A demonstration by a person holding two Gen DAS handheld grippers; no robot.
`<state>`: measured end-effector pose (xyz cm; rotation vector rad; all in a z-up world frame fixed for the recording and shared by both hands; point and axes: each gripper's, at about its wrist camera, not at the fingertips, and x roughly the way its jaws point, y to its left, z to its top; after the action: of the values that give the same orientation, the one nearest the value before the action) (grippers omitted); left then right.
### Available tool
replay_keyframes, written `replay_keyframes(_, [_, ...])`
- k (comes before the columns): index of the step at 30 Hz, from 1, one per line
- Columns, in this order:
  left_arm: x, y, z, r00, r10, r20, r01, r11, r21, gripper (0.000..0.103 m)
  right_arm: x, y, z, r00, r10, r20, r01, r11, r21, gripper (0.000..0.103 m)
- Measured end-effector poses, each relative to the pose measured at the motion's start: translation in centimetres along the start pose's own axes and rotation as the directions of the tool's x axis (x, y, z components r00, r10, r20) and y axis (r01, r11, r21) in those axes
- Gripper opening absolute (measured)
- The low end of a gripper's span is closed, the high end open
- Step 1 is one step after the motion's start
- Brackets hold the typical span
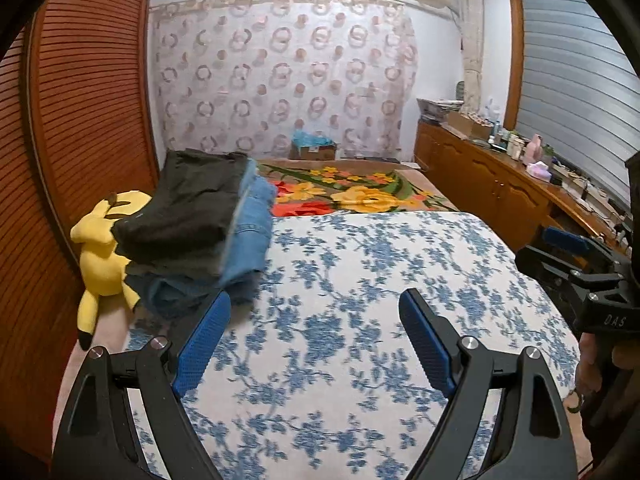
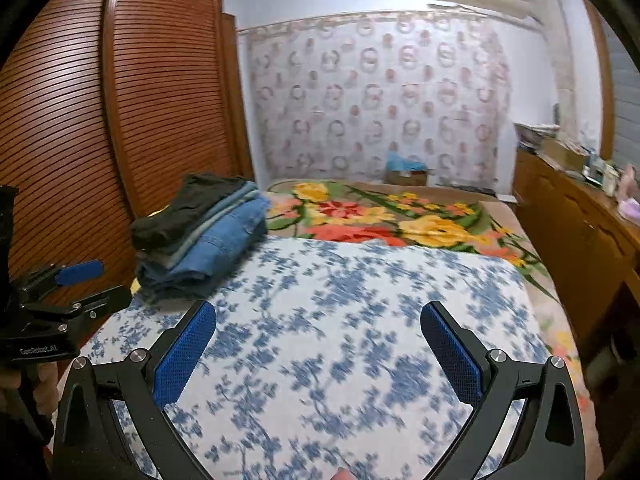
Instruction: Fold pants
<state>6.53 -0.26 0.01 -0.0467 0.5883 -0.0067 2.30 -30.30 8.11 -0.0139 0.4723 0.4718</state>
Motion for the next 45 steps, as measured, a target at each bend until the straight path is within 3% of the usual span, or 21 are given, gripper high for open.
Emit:
replay_keyframes(7, [-0.3,-2.5,0.3,0.999,-0.033,0.006,0.033,0.999,0.019,0.087,-2.7,-0.2,-0.9,0.998,-0.068,0.003,0.068,0.997,0.025,0.102])
replay_keyframes(18, [-2.1,-5.1,2.4,0.997,-0.062,0.051,0.059,0.997,0.048,0.087,-5.2,0.2,-0.9,0.994,-0.098,0.053,0.095,0.994,0.048,0.102])
replay_keyframes(31, [-5.6,-5.4,3.8,0.990,-0.066,0.123,0.058,0.996,0.065,0.087,-6.9,0.9,-1.5,0.984,-0.109,0.144,0.105,0.994,0.036,0.102])
replay_keyframes(45, [-7.3,-5.3,4.2,0.985,-0.059,0.162,0.048,0.996,0.074,0.087,-6.8,0.7,-2.3,0.977,-0.113,0.180,0.109,0.994,0.031,0.102])
